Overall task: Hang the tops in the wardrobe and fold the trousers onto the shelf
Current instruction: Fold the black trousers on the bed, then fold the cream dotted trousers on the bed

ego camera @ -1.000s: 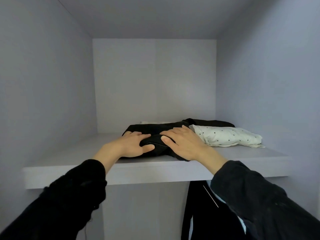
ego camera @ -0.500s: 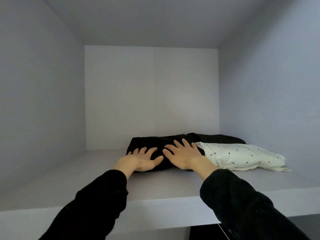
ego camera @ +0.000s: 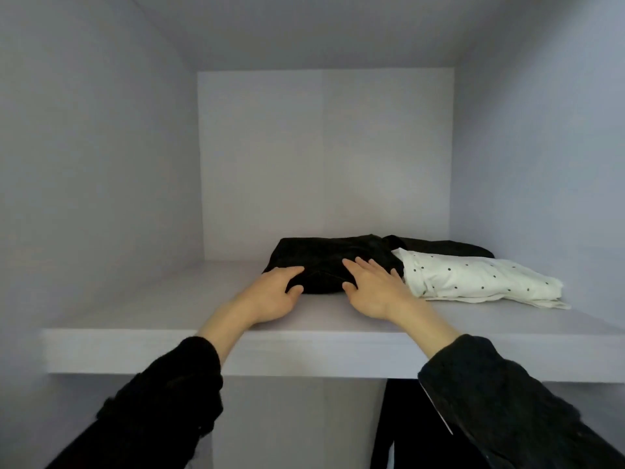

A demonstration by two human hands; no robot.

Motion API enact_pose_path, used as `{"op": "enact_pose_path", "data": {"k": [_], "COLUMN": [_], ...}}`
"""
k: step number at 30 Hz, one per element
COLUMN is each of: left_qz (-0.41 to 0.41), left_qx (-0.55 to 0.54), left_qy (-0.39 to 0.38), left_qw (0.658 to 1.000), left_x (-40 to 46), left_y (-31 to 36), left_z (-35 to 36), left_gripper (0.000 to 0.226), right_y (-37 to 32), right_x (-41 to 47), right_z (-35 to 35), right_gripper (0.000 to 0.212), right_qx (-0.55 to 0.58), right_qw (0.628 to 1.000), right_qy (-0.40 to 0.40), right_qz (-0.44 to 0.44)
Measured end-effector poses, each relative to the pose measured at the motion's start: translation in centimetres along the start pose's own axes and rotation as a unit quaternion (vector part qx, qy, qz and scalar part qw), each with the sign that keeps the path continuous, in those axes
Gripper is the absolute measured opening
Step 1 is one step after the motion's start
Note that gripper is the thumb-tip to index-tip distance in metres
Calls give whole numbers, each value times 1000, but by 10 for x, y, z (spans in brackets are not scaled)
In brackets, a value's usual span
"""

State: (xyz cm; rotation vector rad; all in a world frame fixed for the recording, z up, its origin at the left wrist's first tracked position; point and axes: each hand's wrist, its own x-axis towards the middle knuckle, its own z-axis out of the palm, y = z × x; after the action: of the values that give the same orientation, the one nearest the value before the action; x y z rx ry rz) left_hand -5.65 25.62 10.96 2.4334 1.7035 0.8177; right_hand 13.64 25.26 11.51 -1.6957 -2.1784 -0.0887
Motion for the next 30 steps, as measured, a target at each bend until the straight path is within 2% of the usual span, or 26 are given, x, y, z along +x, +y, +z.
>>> {"op": "enact_pose_path", "data": {"k": [4,8,14,17,20,25,29,30], "left_qz": [-13,-77,-225,-328,-418,-556,-647,-655], "left_qx": [-38,-56,-67,-77,-78,-86,-98,-103], "left_qy": [133,193,210,219,238,310,399,419], "left_qw": [990,977,949,915,873,766,642,620], "left_x": [-94,-199,-364,-474,-569,-729,-854,-868], "left_y": [21,36,49,54,57,79,105,108], "left_z": [-1,11,36,45,51,58,58,57], "left_gripper": [44,41,39,36,35,34,31,30], "right_y": [-20,-53,-108,-152,-188,-272,-359,-371], "right_x": [-64,-139,-248,-319,-391,-515,-615,-626], "right_z": [-5,8,69,112,148,195,213,213], "right_gripper": [51,46,41,41,41,41,42,41], "right_qx": [96,148,231,246,258,248,227,234], "right_qw": [988,966,935,909,870,778,695,687], "right_qy": [74,95,-15,-114,-205,-317,-384,-389], "right_qz": [-92,-189,-267,-317,-366,-482,-564,-568]}}
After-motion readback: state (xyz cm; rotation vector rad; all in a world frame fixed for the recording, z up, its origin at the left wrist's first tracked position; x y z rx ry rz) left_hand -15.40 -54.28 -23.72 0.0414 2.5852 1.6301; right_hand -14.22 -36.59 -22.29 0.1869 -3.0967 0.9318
